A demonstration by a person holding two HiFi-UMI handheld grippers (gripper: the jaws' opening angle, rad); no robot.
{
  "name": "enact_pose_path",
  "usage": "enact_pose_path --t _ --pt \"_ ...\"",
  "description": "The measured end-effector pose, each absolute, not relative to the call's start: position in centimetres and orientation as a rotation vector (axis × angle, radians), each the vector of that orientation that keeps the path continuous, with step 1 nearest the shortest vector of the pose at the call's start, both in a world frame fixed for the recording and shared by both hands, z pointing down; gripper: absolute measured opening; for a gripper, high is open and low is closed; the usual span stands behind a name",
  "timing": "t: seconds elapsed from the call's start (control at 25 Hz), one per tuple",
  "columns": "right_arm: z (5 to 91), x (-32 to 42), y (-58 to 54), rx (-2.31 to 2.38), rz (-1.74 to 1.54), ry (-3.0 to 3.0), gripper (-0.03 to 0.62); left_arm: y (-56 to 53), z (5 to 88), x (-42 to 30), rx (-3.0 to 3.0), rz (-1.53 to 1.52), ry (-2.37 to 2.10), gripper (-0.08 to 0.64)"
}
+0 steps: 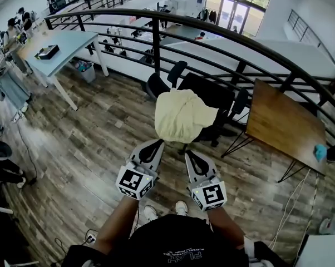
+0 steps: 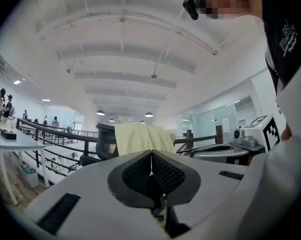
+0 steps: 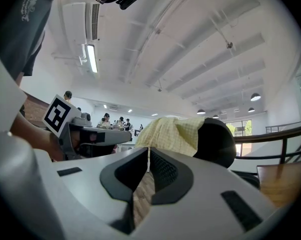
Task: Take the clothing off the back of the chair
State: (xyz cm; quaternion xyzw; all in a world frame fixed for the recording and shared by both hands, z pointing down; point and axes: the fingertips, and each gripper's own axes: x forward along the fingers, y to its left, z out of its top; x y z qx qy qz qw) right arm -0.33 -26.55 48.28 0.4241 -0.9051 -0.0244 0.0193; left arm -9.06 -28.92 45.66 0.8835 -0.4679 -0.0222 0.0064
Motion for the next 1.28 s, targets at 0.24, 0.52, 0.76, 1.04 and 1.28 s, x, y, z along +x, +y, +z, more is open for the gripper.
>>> enact_pose_path --t 0.24,0.52,0.76,1.04,1.28 --pt "47.5 1.4 -27.0 1.429 -0.110 -2.776 0.023 -29.8 44.8 -8.0 2.778 -0.063 -1.443 0.014" --pt "47.5 2.9 -27.2 1.488 -0.121 -2.737 0.023 -30.9 43.3 -7.6 2.777 -0.067 -1.518 0.036" --pt "47.5 3.6 -27.0 1.513 -0.129 -2.731 0.023 -32.5 42.0 -7.3 2.754 -0.040 -1.563 0.259" --pt "47.9 4.3 -27.2 1.530 -0.120 -2.693 0.023 -34.5 41.6 -6.6 2.719 0.075 -1.590 0.336" --pt "47.6 6.4 -29.4 1.660 -0.048 -2.570 0.023 -35.5 43.0 -5.8 2.669 0.151 -1.590 0.362"
